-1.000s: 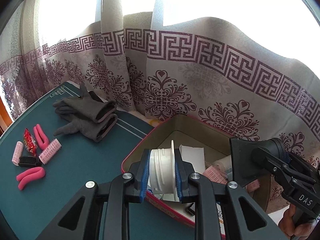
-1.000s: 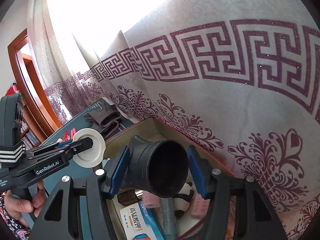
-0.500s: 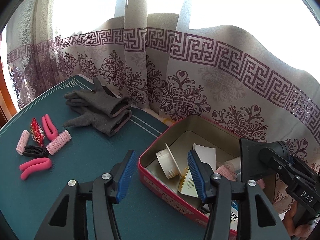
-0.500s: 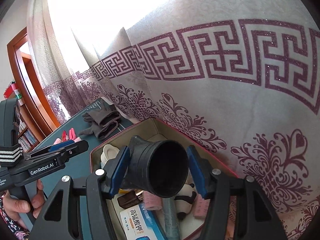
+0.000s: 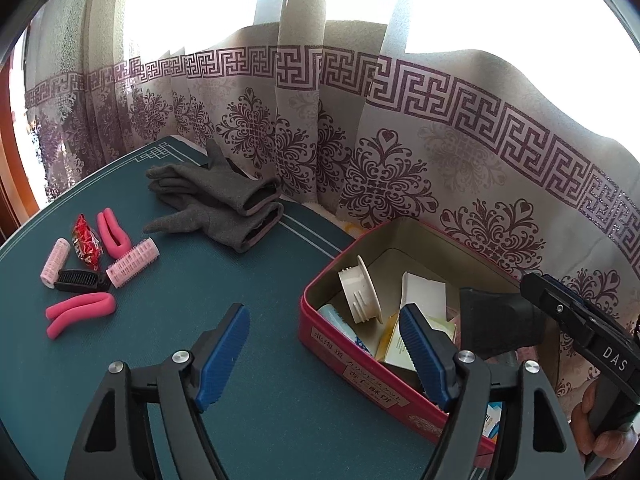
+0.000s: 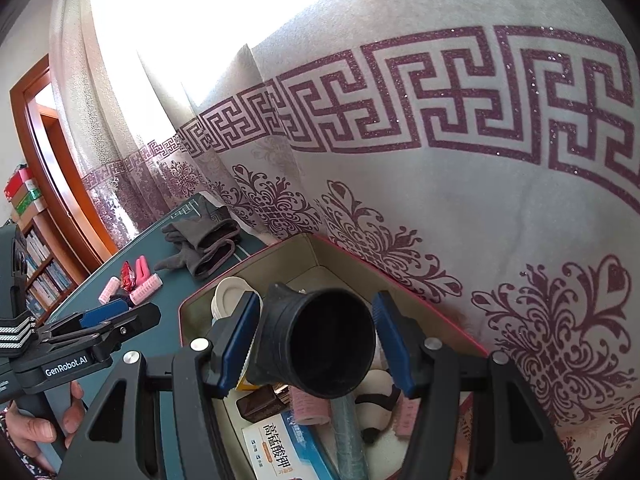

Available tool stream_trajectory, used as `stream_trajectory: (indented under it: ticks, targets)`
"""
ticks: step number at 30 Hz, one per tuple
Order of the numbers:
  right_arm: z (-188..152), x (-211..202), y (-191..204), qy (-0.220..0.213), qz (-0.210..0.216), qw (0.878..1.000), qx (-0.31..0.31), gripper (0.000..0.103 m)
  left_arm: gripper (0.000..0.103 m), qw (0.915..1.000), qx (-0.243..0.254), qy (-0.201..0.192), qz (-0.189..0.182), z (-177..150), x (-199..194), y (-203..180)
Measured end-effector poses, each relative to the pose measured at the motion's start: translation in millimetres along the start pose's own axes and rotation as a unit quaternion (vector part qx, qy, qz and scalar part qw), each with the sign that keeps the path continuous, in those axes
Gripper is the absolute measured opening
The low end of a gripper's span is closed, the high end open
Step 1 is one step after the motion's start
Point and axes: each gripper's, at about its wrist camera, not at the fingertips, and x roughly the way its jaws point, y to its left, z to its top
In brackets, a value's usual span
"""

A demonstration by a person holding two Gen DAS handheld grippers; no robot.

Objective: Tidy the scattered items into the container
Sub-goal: 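Open both tools to drop the cap and nozzle into the tin, then move both open tools back from the tin toward the remaining items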

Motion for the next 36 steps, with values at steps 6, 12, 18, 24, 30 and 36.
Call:
stream_trajectory:
  ticks: [6, 12, 18, 24, 30, 36]
  targets:
    - [-2.6, 0.3, -1.4, 0.001, -0.012, 1.0, 0.0, 0.068, 0.079, 0.9999, -0.009, 0.009, 0.003, -5.8, 2.1, 6.2]
    - [-3.1, -0.5, 0.4, 0.002, -0.013, 1.0, -0.001, 0.068, 0.079, 0.9997, -0.016, 0.017, 0.005, -11.4, 3.6, 11.7]
    - [-4.0, -2.1, 7.4, 0.003, -0.008, 1.0, -0.004, 0.068, 0.079, 0.9995, -0.022, 0.021, 0.007, -17.8, 3.3, 17.8]
    - [-4.8, -4.8, 20.2, 0.002, 0.001, 1.0, -0.017, 0.068, 0.079, 0.9991, -0.034, 0.024, 0.013, -23.7, 2.0, 28.9]
    - [-6.9, -5.9, 38.1, -0.001, 0.014, 0.999, -0.031, 0.079, 0.079, 0.998, -0.051, 0.026, 0.026, -32.0, -2.7, 49.5]
    - [-10.2, -3.1, 60.7, 0.006, 0.033, 0.998, -0.054, 0.079, 0.094, 0.9949, -0.082, 0.024, 0.054, -44.4, -8.8, 83.9]
